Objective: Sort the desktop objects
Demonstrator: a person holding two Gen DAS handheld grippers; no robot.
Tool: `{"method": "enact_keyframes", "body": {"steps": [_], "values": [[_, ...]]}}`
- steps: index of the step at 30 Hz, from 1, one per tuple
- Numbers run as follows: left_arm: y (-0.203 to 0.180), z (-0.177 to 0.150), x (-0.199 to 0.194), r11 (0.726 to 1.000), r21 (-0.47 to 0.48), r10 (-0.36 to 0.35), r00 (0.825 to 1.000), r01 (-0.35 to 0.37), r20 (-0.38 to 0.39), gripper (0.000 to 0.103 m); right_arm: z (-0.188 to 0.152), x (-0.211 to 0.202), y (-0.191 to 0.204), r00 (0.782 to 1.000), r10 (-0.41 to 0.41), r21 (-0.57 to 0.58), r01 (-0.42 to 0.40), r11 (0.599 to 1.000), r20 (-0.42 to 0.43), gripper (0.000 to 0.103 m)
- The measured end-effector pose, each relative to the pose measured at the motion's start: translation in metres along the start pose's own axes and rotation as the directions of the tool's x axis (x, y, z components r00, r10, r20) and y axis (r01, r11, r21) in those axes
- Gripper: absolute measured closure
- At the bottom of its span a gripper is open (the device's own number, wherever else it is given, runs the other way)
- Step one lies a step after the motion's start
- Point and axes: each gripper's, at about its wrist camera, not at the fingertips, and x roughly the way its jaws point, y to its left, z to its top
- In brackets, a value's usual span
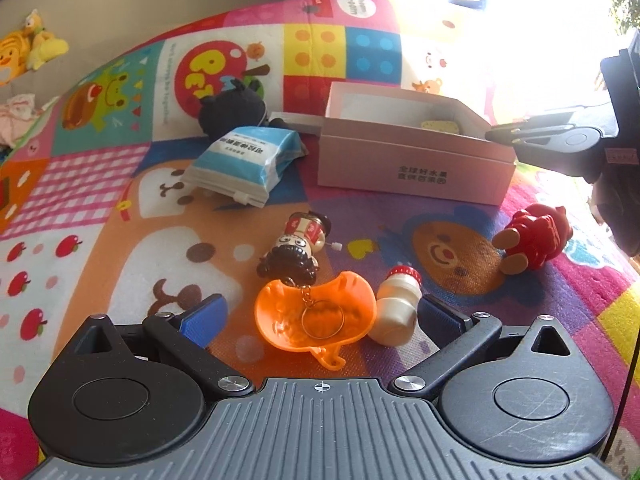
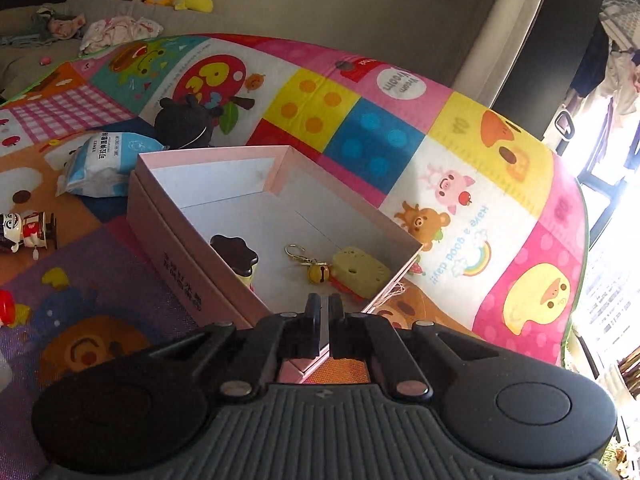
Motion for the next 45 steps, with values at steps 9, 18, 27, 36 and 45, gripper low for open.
{"method": "enact_keyframes", "body": {"steps": [9, 18, 27, 36, 45], "values": [[0.003, 0.098, 0.054, 0.993, -0.083, -0.071, 0.994, 0.078, 0.083, 0.0, 0.025, -0.004, -0.068, 0.989, 0.131, 0.435, -0.148, 0.888, 0.071, 0.007], [0.006, 0.13, 0.13, 0.929, -0.229, -0.294, 0.956, 0.292, 0.028, 0.0, 0.028, 0.097, -0.104, 0.951, 0.307, 0.745, -0.172, 0.645, -0.046, 0.004], [0.012, 0.123, 0.123, 0.923, -0.214, -0.317, 0.947, 0.319, 0.046, 0.0, 0.061, 0.115, -0.067, 0.951, 0.305, 0.558, -0.229, 0.797, -0.044, 0.001], [0.042, 0.108, 0.072, 0.892, -0.292, -0.342, 0.937, 0.346, 0.066, 0.0, 0.051, 0.065, -0.062, 0.956, 0.292, 0.543, -0.255, 0.8, 0.019, 0.002], [0.033, 0.058, -0.011, 0.991, -0.098, -0.084, 0.99, 0.095, 0.115, 0.0, -0.013, -0.067, -0.044, 0.969, 0.223, 0.404, -0.246, 0.881, 0.104, 0.0]]}}
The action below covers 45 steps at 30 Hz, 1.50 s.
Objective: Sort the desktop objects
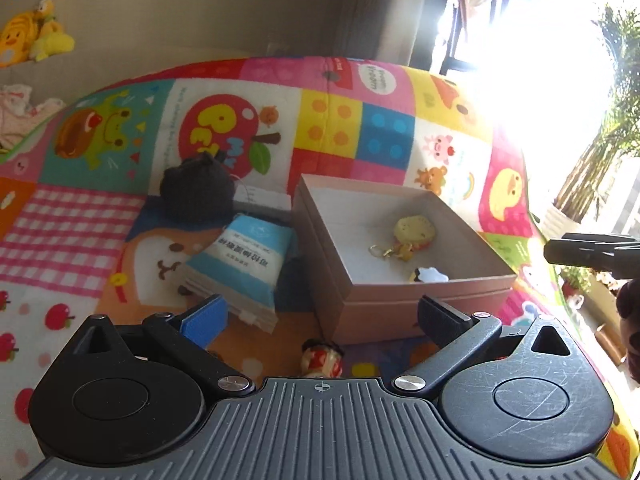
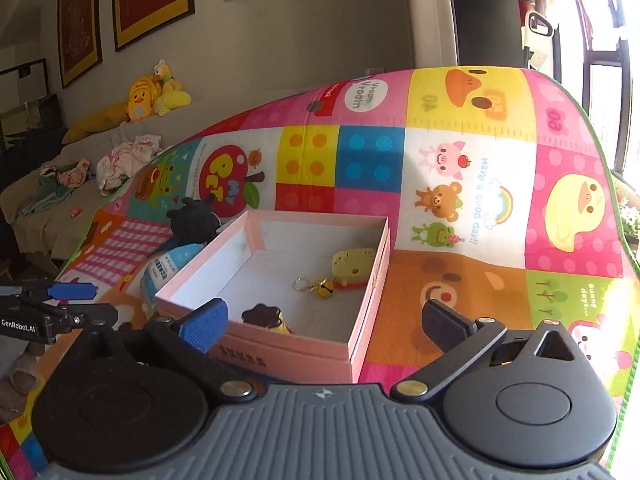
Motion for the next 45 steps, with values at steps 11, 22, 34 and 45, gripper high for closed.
{"method": "enact_keyframes", "body": {"steps": [11, 22, 34, 45], "values": [[-0.028, -0.064, -0.018, 0.974, 0.192, 0.15, 0.981, -0.125, -0.122, 0.0, -0.096, -0.02, 0.042, 0.994, 0.001, -0.067, -0.008, 0.998, -0.113, 0.0], [-0.004, -0.062, -0.01, 0.895, 0.269, 0.394, 0.914, -0.356, -0.102, 0.0, -0.106, 0.001, 0.044, 0.974, -0.021, -0.047, 0.011, 0.999, -0.227, 0.0], [-0.046, -0.054, -0.025, 0.992, 0.125, 0.037, 0.995, -0.025, -0.095, 0.0, -0.105, 0.003, 0.048, 0.973, -0.036, -0.061, 0.022, 0.998, -0.228, 0.0], [-0.07, -0.071, -0.004, 0.979, 0.198, 0.065, 0.99, -0.04, -0.124, 0.0, -0.092, 0.001, 0.045, 0.983, -0.119, -0.129, 0.101, 0.986, -0.141, 0.0]]}}
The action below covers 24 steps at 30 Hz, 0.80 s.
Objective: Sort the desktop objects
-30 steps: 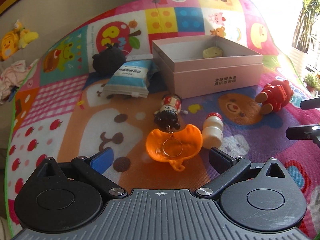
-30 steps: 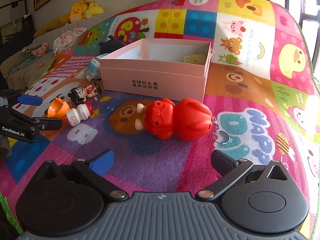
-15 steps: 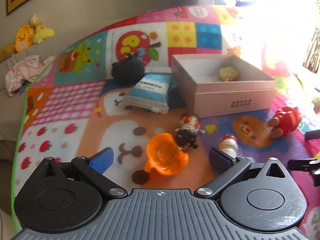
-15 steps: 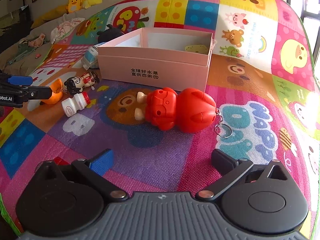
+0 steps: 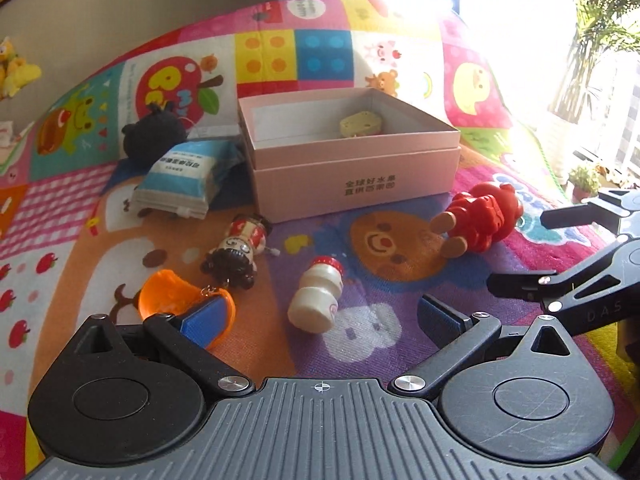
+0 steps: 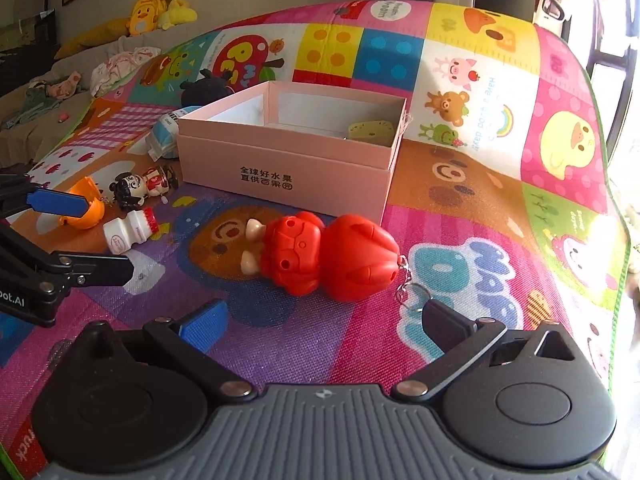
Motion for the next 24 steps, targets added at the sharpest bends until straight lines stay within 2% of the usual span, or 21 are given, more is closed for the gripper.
{"method": "enact_keyframes", "body": {"steps": [5, 10, 12, 16, 24], "values": [[0.004, -0.004, 0.0, 1.0, -0.009, 0.02, 1.0, -0.02, -0.011, 0.0, 0.019, 0.02, 0.0, 1.0, -0.004, 0.011, 0.005, 1.0, -0.019, 0.0], [0.005, -0.004, -0.006, 0.999, -0.036, -0.032, 0.999, 0.032, -0.009, 0.0, 0.028, 0.039, 0.001, 0.999, -0.003, 0.055, 0.005, 0.998, -0.037, 0.0], [0.003, -0.003, -0.006, 0.997, -0.042, -0.058, 0.998, 0.058, -0.011, 0.0, 0.027, 0.041, 0.003, 0.999, -0.012, 0.056, 0.014, 0.998, -0.04, 0.003], [-0.002, -0.002, 0.0, 0.99, -0.07, -0.121, 0.992, 0.119, -0.032, 0.0, 0.019, 0.031, 0.0, 0.999, -0.008, 0.044, 0.009, 0.999, -0.034, 0.003], [-0.013, 0.007, 0.019, 0.985, -0.09, -0.153, 0.986, 0.147, -0.066, 0.0, -0.01, -0.003, -0.005, 1.0, -0.02, 0.02, 0.02, 1.0, -0.005, 0.003]]}}
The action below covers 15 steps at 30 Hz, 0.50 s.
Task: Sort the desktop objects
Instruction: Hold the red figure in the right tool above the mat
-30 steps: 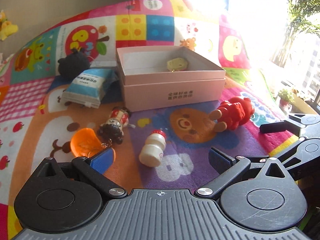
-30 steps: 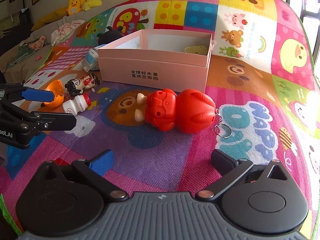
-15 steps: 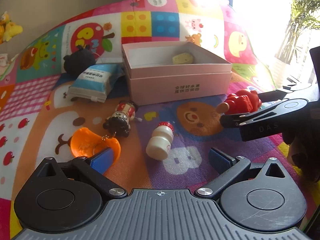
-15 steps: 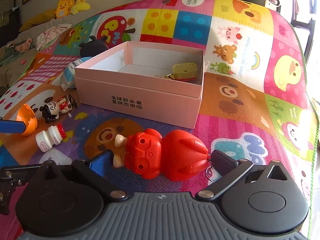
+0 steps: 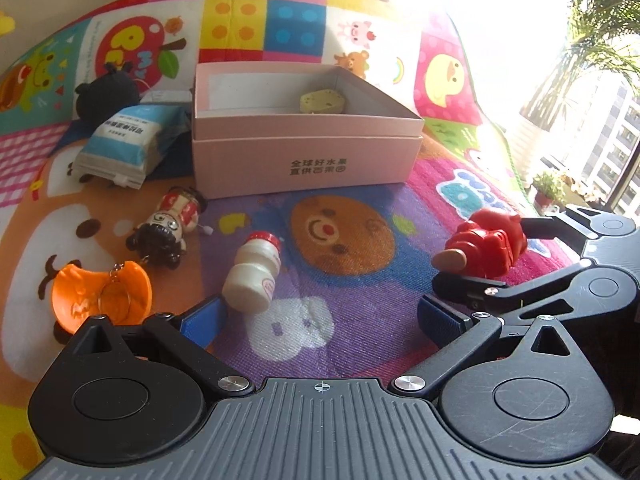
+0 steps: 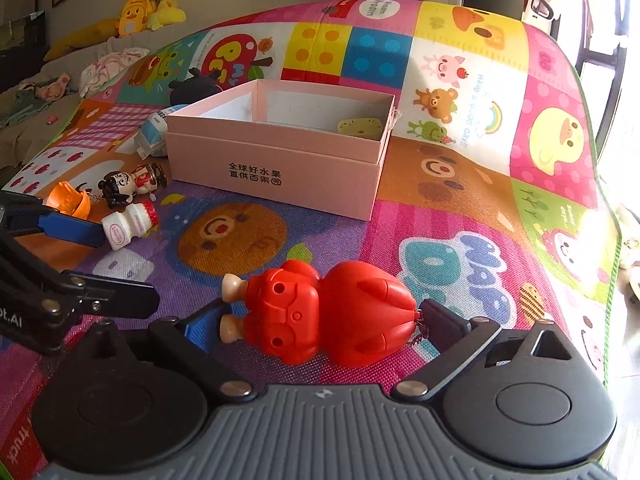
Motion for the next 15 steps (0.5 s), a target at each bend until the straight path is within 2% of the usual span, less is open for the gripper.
{"method": "enact_keyframes", "body": {"steps": [3, 11, 15], "values": [[0.0, 0.007, 0.01, 1.0, 0.003, -0.002, 1.0, 0.002, 0.002, 0.0, -0.002, -0.002, -0.001, 1.0, -0.018, 0.012, 0.018, 1.0, 0.0, 0.003], [0.009, 0.02, 0.028, 0.999, -0.007, 0.039, 0.999, -0.039, 0.015, 0.0, -0.002, -0.003, 0.002, 1.0, 0.003, -0.011, -0.003, 1.0, 0.008, 0.003], [0.009, 0.02, 0.024, 0.998, -0.012, 0.061, 0.998, -0.061, 0.007, 0.0, -0.002, -0.004, 0.002, 1.0, 0.001, -0.011, -0.001, 1.0, 0.008, 0.003]]}}
